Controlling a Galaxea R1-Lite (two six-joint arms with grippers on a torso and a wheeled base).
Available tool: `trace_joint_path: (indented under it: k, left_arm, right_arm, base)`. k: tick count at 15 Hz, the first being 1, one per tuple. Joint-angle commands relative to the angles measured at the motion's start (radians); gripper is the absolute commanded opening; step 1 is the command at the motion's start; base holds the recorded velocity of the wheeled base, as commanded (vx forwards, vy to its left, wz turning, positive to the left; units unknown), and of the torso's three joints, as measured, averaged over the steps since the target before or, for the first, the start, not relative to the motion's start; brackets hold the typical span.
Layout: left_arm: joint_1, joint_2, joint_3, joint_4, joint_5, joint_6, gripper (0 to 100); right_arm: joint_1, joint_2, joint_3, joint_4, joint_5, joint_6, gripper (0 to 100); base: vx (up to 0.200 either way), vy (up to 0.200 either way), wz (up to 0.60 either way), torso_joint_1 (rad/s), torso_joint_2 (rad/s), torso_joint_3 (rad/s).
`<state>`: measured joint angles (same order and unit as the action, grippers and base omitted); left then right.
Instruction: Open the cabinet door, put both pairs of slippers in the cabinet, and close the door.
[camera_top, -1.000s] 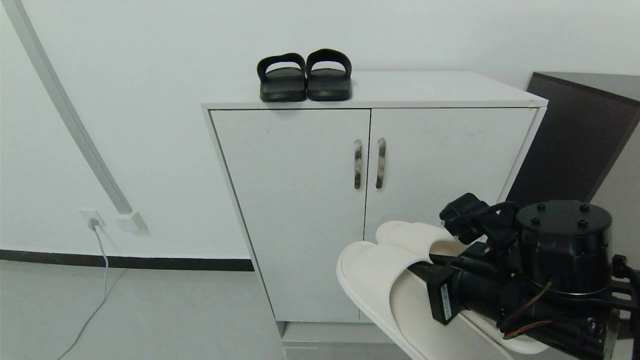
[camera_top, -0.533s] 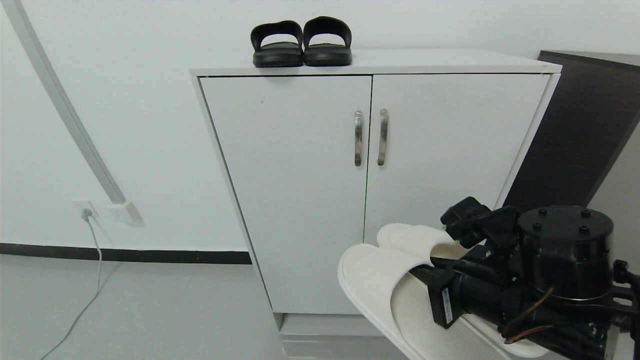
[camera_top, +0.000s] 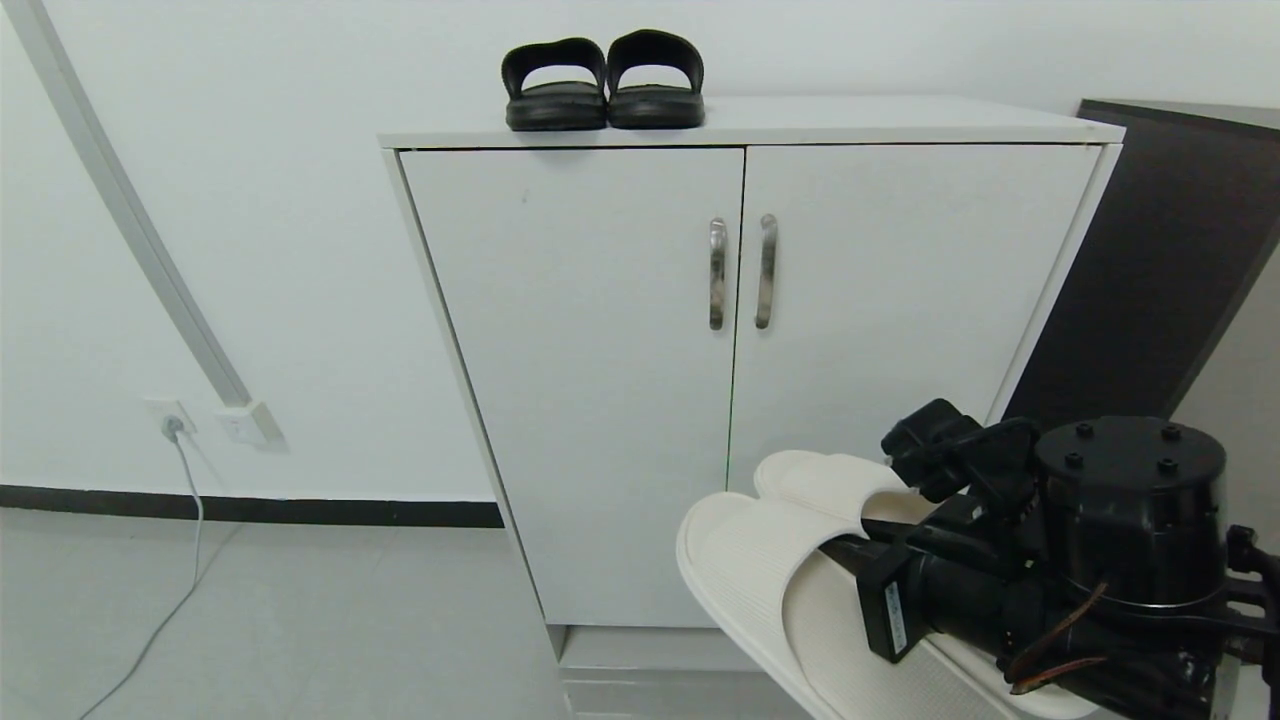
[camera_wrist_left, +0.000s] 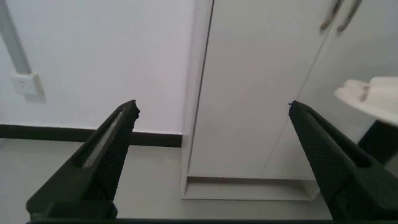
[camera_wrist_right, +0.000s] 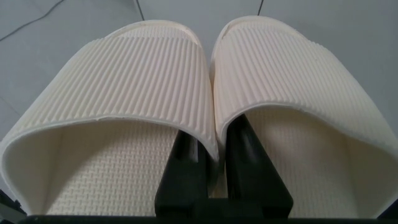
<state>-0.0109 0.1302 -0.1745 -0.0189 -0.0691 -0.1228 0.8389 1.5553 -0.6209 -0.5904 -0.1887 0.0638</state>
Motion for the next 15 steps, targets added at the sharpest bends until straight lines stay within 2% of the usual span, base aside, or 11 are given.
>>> trace_joint_path:
  k: [1,5,6,7,10,15]
  left_arm:
    - [-0.026,0.401,-0.148,-0.095,-0.144,-0.041,100]
    - [-0.034,0.810,-0.191,-0.527,-0.251,-0.038,100]
    - [-0.054,0.879,-0.224,-0.595,-0.258,-0.034,100]
    - [-0.095,0.924,-0.263,-0.624,-0.256,-0.034,100]
    - [-0.261,1.031,-0.395,-0.621,-0.251,-0.034,100]
    - [-0.463,1.235,-0.570,-0.622,-0.259,-0.037,100]
  right_arm:
    - [0.000,-0.003,0.003,0.000,0.000,0.001,0]
    - [0.000,-0.001,0.001,-0.017,0.002,0.001,0]
    - [0.000,-0.001,0.001,-0.020,0.002,0.001,0]
    - [0.000,-0.001,0.001,-0.020,0.002,0.001,0]
    - [0.000,0.003,0.003,-0.020,0.002,0.001,0]
    - [-0.014,0.000,0.003,-0.022,0.003,0.004,0]
  base:
    - [0.000,0.000,0.00,0.000,0.00,0.000]
    - [0.000,0.000,0.00,0.000,0.00,0.000]
    - [0.000,0.000,0.00,0.000,0.00,0.000]
    - [0.000,0.000,0.00,0.000,0.00,0.000]
    - [0.000,0.000,0.00,0.000,0.00,0.000]
    - [0.000,0.000,0.00,0.000,0.00,0.000]
